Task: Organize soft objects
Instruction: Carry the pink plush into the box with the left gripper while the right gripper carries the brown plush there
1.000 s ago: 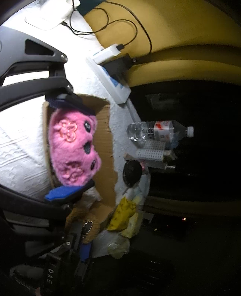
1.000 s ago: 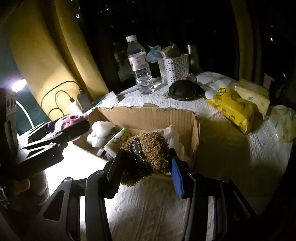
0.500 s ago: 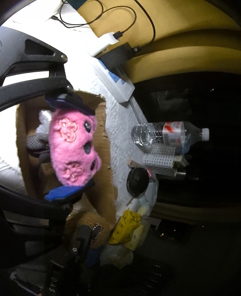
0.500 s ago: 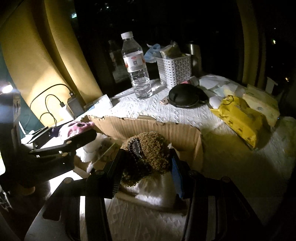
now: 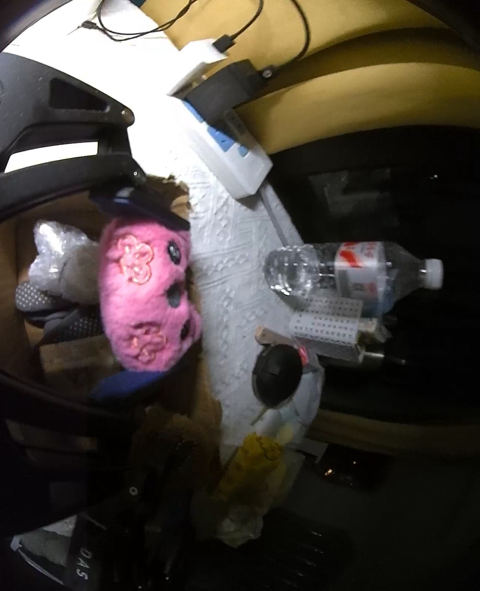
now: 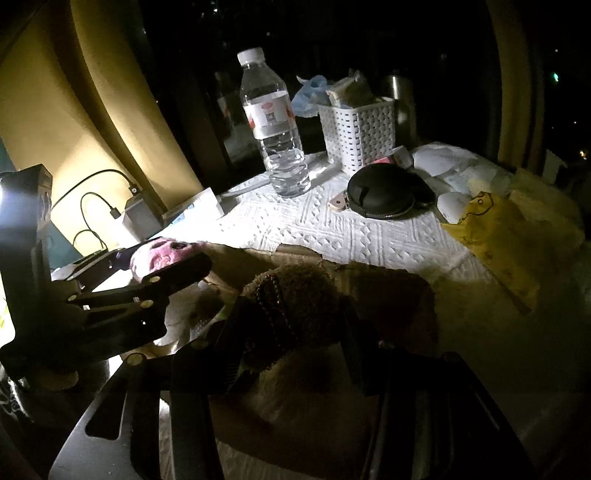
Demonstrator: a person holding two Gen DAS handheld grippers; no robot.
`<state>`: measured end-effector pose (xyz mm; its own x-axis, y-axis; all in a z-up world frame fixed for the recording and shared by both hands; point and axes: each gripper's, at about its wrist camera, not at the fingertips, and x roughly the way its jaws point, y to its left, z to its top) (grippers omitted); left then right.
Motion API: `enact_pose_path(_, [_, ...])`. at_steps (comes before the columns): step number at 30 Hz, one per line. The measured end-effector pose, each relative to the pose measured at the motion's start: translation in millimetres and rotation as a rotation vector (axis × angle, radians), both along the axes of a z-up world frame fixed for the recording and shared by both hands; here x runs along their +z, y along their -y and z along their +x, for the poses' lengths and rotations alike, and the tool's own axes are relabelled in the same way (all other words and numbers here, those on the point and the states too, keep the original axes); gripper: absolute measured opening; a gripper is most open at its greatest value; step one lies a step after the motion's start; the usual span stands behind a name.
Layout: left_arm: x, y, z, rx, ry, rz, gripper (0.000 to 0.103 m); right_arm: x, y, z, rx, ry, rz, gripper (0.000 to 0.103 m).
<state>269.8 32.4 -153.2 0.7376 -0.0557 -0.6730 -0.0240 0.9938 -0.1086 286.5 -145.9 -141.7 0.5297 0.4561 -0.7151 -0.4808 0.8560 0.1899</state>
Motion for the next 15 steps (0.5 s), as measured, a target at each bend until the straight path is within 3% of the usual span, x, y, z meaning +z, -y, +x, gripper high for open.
enact_pose_path(7, [-3.8, -2.5, 4.7, -0.011, -0.027, -0.023, 0.07, -10.2, -6.6, 9.1, 0.005, -0.021, -0.001, 0.05])
enact_pose_path(15, [-2.7, -6.1, 1.2, 0.001, -0.028, -0.057, 0.081, -10.4, -5.6, 9.1, -0.003, -0.011, -0.012, 0.06])
